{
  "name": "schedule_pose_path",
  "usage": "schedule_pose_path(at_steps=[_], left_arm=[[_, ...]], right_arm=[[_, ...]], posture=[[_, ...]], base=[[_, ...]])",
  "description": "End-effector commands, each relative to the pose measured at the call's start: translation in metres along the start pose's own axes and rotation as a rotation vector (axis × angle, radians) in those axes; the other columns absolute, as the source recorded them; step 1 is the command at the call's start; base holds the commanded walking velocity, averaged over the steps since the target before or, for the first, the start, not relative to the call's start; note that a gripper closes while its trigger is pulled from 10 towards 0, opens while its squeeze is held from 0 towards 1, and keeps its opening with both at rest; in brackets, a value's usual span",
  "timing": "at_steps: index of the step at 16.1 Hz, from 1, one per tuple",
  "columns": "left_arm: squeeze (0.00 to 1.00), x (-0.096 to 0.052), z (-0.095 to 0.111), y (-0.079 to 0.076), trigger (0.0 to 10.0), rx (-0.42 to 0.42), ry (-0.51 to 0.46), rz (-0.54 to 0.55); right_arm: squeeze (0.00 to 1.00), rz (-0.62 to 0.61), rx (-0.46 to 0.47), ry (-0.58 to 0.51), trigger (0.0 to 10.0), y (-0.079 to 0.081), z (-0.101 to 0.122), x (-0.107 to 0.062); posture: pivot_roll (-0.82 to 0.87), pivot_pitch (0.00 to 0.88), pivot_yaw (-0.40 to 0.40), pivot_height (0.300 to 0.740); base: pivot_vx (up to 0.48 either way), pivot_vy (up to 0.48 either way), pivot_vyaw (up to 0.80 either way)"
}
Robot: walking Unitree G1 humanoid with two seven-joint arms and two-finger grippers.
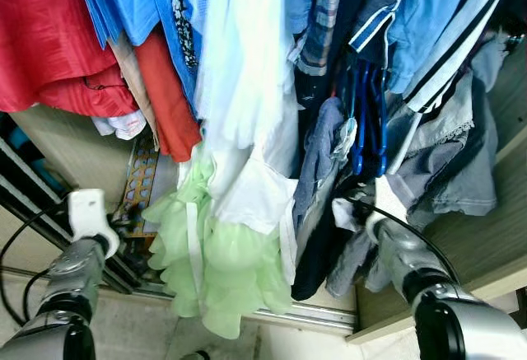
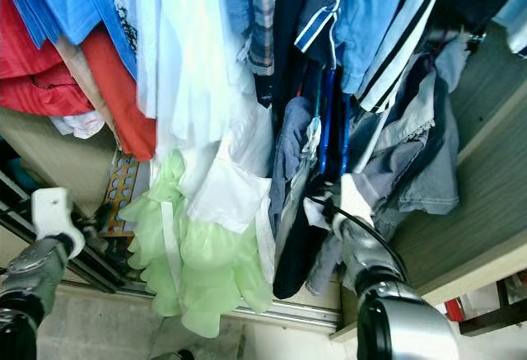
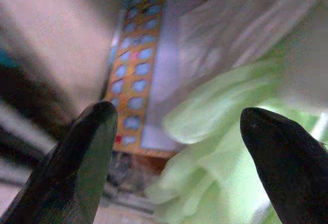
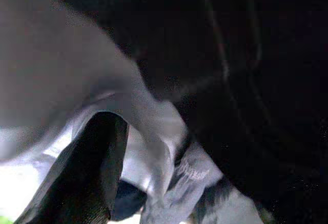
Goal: Clean up the room
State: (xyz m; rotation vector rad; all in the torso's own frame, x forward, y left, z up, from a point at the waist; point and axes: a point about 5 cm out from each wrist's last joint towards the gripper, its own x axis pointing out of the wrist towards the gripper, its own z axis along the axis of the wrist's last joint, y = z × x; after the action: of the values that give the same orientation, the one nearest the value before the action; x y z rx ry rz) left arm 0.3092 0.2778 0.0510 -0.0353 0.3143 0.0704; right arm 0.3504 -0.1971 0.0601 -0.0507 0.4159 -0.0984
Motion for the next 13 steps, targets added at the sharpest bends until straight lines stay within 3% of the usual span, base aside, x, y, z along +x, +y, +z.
schedule_pose_path(at_steps=[1,4,5,6,8,9,10,13], left_arm=[[0.00,0.002,0.010,-0.002,10.0,0.027,-0.045,-0.037],[0.00,0.000,0.019,-0.014,10.0,0.058,-0.156,-0.161],[0.00,-0.011,0.010,-0.019,10.0,0.071,-0.205,-0.225],[0.00,-0.014,0.007,-0.019,10.0,0.077,-0.210,-0.232],[0.00,-0.034,-0.010,-0.014,10.0,0.067,-0.225,-0.223],[0.00,-0.050,-0.022,-0.008,10.0,0.022,-0.229,-0.183],[0.00,-0.062,-0.028,-0.006,10.0,0.027,-0.245,-0.162],[0.00,-0.092,-0.030,-0.009,10.0,0.038,-0.294,-0.118]], right_arm=[[0.00,-0.002,-0.025,-0.045,10.0,0.003,0.011,0.002],[0.00,0.039,-0.071,-0.120,10.0,0.007,0.020,0.001],[0.00,0.042,-0.123,-0.205,10.0,0.002,0.024,-0.002],[0.00,0.042,-0.132,-0.221,10.0,0.001,0.024,-0.003],[0.00,0.039,-0.166,-0.293,10.0,-0.013,0.019,-0.012],[0.00,0.029,-0.201,-0.345,10.0,-0.021,0.012,-0.022],[0.00,0.014,-0.211,-0.376,10.0,-0.026,0.005,-0.032],[0.00,0.010,-0.236,-0.427,10.0,-0.033,-0.015,-0.068]], posture=[[0.01,0.082,-0.039,0.740],[0.01,0.050,-0.053,0.740],[0.01,0.046,-0.059,0.740],[0.01,0.044,-0.062,0.740],[0.01,0.034,-0.062,0.740],[0.00,0.024,-0.063,0.740],[-0.01,0.021,-0.066,0.740],[0.01,0.024,-0.074,0.740]], base=[[0.000,0.000,0.00],[0.000,0.000,0.00],[0.000,0.000,0.00],[0.000,0.000,0.00],[0.000,0.000,0.00],[0.000,0.000,0.00],[0.000,0.000,0.00],[0.000,0.000,0.00]])
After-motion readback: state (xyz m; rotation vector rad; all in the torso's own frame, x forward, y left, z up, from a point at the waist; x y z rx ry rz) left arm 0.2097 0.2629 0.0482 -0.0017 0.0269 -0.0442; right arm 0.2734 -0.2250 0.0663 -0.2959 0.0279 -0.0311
